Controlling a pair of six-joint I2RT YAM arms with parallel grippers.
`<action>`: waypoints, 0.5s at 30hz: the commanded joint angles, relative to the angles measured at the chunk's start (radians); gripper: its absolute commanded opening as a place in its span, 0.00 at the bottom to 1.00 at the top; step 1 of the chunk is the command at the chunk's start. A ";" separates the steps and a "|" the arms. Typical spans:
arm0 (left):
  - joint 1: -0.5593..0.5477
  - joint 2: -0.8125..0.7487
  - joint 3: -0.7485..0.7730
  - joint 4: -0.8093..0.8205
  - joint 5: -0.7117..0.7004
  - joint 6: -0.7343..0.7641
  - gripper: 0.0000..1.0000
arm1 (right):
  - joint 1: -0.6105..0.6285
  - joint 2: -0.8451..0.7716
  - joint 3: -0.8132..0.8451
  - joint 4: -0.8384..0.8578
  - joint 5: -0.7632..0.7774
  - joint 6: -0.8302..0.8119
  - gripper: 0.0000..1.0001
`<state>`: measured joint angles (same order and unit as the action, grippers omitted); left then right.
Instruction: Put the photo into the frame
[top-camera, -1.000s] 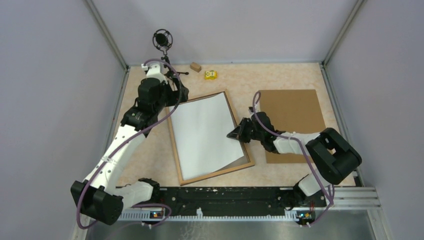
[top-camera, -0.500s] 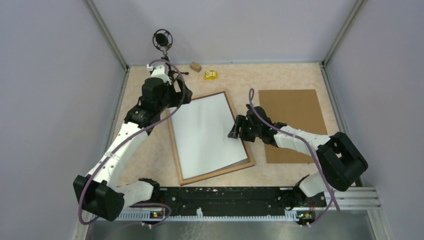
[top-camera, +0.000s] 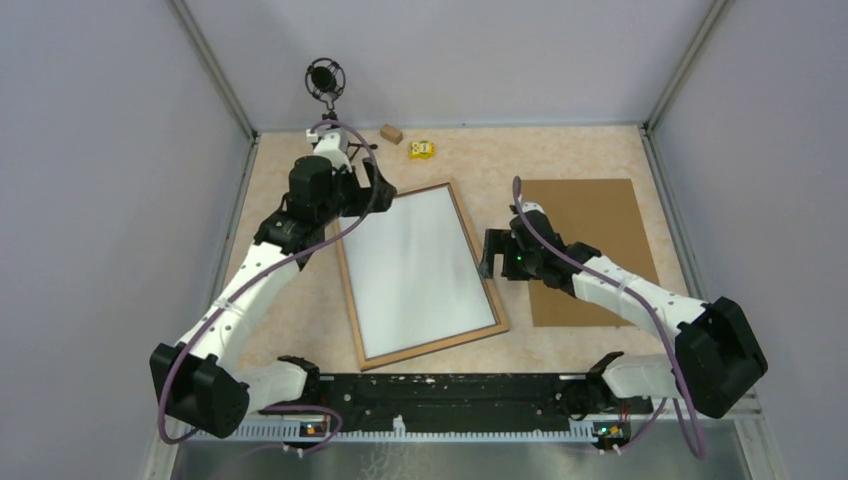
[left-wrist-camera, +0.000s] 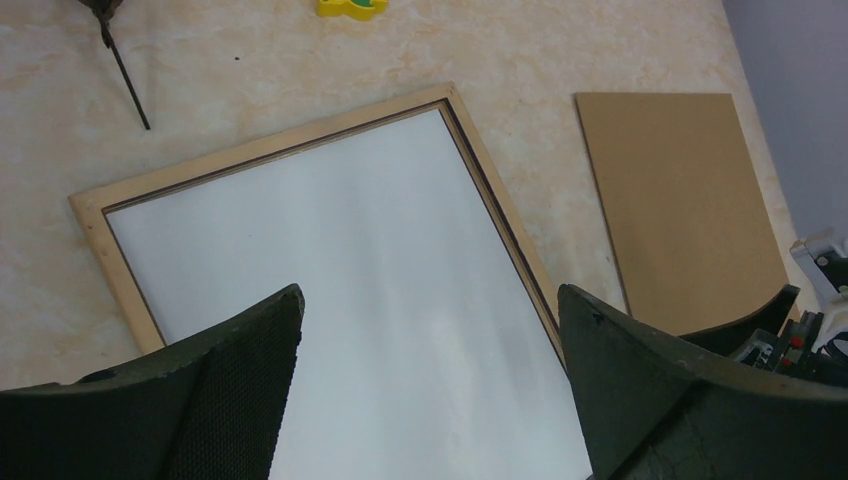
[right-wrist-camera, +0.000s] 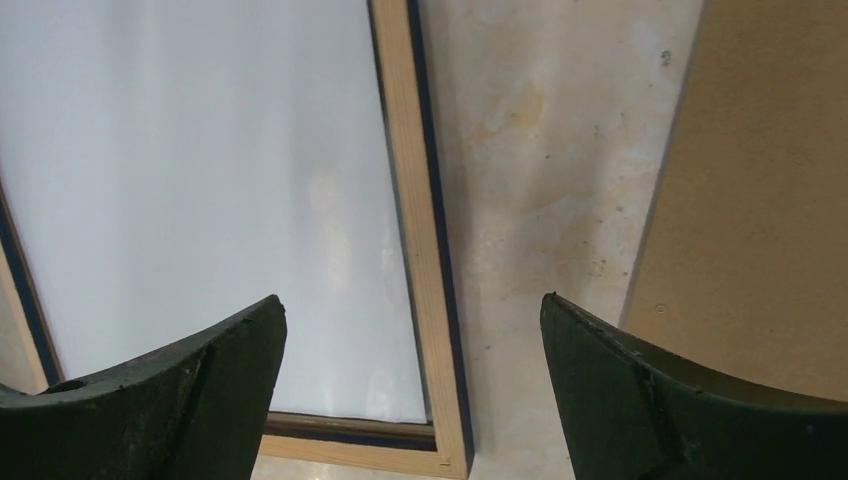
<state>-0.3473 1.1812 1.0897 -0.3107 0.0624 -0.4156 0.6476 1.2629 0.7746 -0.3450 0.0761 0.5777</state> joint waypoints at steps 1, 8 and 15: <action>-0.004 0.004 -0.023 0.096 0.097 0.004 0.99 | -0.046 -0.015 0.043 -0.030 0.037 -0.057 0.95; -0.004 0.134 -0.033 0.188 0.404 -0.023 0.99 | -0.200 -0.014 0.031 -0.040 0.046 -0.074 0.99; -0.036 0.276 -0.037 0.248 0.590 -0.050 0.99 | -0.516 0.065 0.037 0.098 -0.023 0.017 0.99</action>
<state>-0.3653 1.4342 1.0527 -0.1551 0.5041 -0.4480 0.2691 1.2743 0.7742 -0.3561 0.0841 0.5346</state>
